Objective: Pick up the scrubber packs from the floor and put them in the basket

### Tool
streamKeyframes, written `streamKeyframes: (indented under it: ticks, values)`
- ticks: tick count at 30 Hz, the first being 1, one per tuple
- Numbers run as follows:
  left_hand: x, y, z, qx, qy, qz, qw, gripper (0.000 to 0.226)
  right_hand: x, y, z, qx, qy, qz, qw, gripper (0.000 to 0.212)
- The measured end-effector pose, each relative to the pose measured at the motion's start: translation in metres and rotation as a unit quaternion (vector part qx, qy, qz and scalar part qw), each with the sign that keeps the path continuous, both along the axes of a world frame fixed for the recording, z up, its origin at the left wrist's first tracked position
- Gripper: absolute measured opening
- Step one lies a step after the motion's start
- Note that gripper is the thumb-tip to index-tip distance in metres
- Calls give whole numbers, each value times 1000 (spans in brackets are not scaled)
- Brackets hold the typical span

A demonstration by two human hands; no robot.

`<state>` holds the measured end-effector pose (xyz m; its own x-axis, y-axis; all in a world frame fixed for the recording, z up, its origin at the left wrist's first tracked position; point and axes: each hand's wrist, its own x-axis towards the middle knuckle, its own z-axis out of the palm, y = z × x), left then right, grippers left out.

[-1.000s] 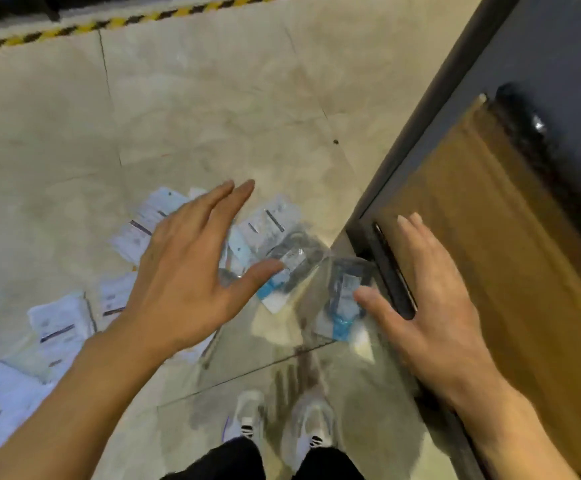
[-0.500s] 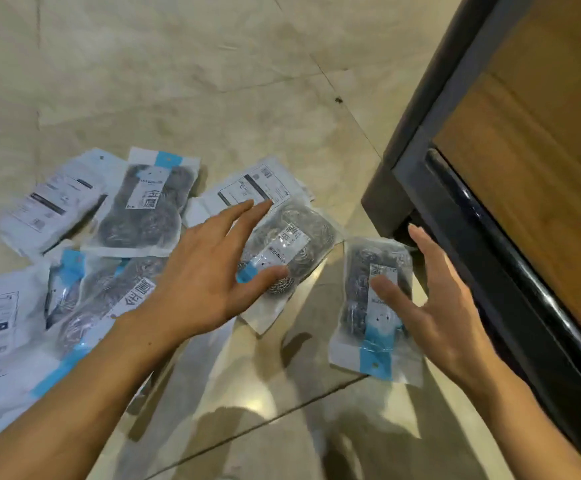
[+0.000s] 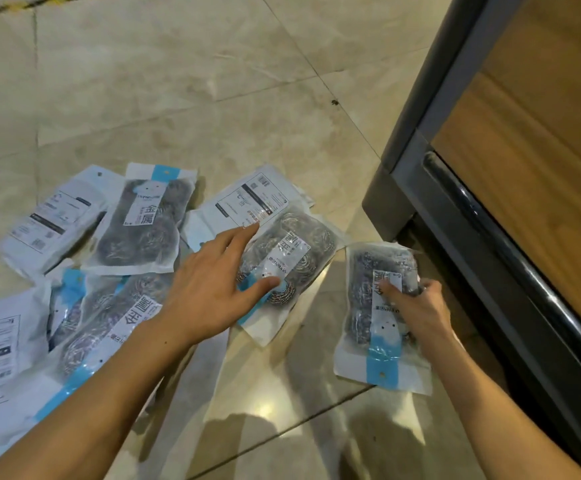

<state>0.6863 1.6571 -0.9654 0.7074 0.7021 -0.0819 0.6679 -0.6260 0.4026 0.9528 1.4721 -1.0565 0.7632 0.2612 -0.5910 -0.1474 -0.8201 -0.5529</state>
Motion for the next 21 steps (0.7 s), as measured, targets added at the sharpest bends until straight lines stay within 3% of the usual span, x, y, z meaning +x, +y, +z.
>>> streamKeyframes:
  ticks: [2,4,9,13,17,19,21]
  values:
    - [1,3,-3,-16,19,7,1000,98,3,5,-13,-41,-8,-28,999,102]
    - [2,8,-8,-35,30,19,999,100,2,13,-15,-63,-27,-38,997,106]
    - [23,30,-28,-71,62,41,995,99,-3,23,-14,-8,31,-79,996,81]
    - [55,41,-53,-121,64,85,987,92,-2,21,-32,62,64,-107,990,79]
    - [83,43,-78,-156,100,144,972,101,-14,23,-17,87,42,-112,989,50]
    - [90,42,-86,-154,134,164,965,103,-17,24,-16,90,37,-112,989,57]
    - [94,41,-93,-163,161,176,957,106,-18,22,-20,89,30,-108,990,77]
